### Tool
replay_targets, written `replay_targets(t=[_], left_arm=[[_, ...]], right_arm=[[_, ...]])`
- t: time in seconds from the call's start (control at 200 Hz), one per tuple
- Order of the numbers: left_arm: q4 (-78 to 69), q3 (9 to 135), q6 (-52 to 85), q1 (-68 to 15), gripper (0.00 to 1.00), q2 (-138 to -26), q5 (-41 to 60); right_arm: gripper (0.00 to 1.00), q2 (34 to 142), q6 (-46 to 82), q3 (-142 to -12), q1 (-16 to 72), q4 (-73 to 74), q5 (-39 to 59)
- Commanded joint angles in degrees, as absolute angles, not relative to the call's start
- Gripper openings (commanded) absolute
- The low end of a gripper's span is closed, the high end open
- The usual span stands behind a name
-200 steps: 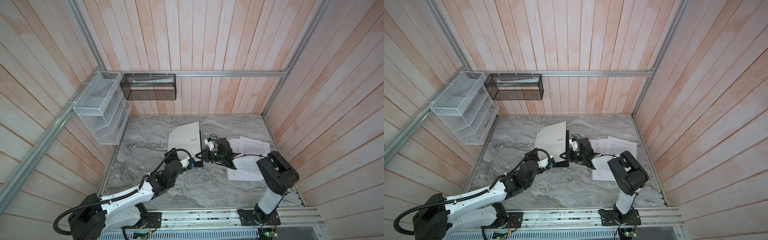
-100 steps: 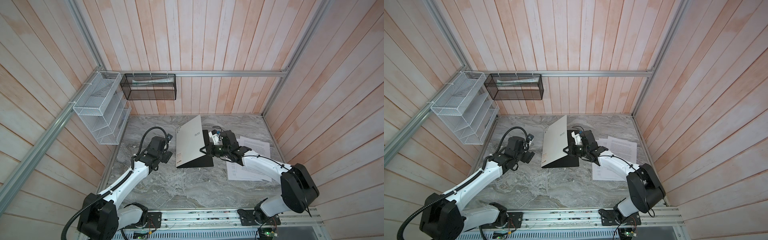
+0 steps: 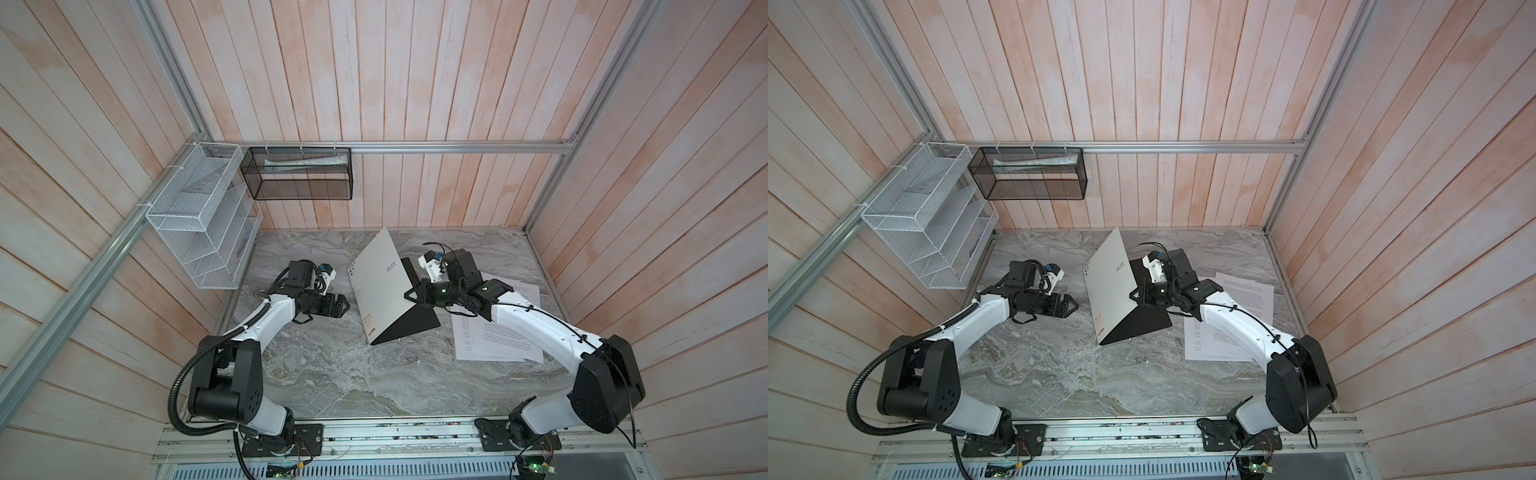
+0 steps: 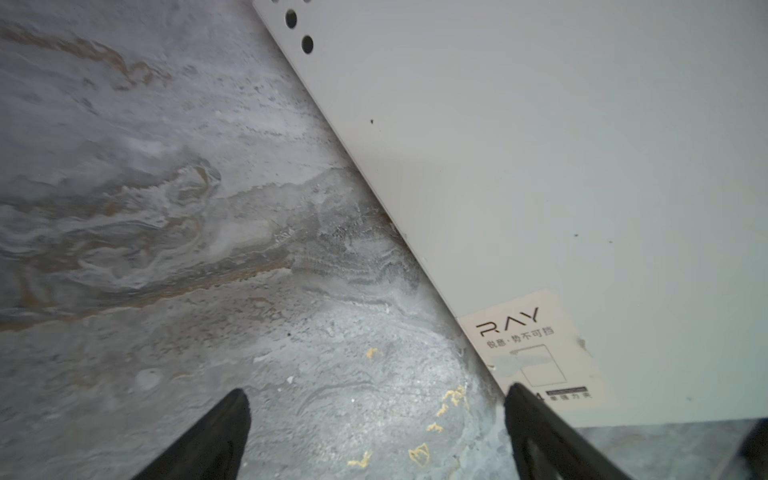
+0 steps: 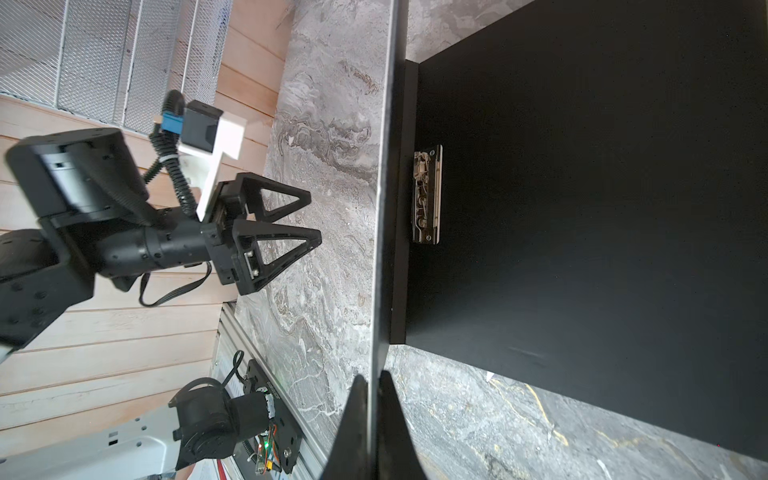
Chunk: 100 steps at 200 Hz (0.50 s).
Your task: Put the files into the folder
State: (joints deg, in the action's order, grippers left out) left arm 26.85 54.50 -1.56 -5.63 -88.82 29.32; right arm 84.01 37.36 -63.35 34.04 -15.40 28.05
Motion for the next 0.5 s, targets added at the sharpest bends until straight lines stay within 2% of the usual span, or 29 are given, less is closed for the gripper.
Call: replay_targets(t=[0.0, 0.215, 0.495], left_arm=[[22.84, 52.61, 1.83, -4.15, 1.0, -89.99, 42.91], [16.59, 51.72, 6.31, -4.15, 1.0, -95.54, 51.55], [9.58, 52.59, 10.8, -4.13, 1.0, -102.52, 54.8]], right_arm=[[0.0, 82.51, 38.0, -62.39, 35.23, -12.96, 27.01], [0.0, 82.44, 39.53, -62.05, 35.84, -11.35, 24.92], [0.0, 81.5, 40.29, -61.98, 35.88, -11.42, 23.75]])
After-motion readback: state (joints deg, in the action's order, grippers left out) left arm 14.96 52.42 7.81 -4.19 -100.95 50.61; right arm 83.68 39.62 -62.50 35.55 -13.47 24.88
